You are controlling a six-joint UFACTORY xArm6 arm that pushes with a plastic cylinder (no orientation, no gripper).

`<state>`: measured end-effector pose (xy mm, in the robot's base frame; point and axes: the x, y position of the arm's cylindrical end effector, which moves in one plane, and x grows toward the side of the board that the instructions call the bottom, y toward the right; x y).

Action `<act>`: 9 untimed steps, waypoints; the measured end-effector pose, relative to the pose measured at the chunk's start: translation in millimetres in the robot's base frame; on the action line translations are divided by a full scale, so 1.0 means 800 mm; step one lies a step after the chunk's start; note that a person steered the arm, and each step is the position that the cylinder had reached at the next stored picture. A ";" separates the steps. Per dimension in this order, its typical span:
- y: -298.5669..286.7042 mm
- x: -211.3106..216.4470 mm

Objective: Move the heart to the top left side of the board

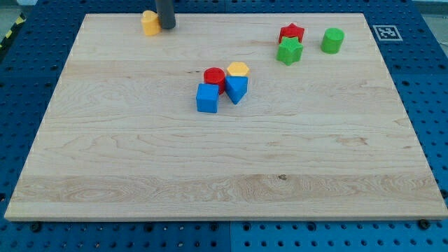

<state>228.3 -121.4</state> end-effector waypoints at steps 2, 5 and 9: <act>0.006 0.006; -0.054 0.008; -0.100 -0.007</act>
<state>222.8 -201.4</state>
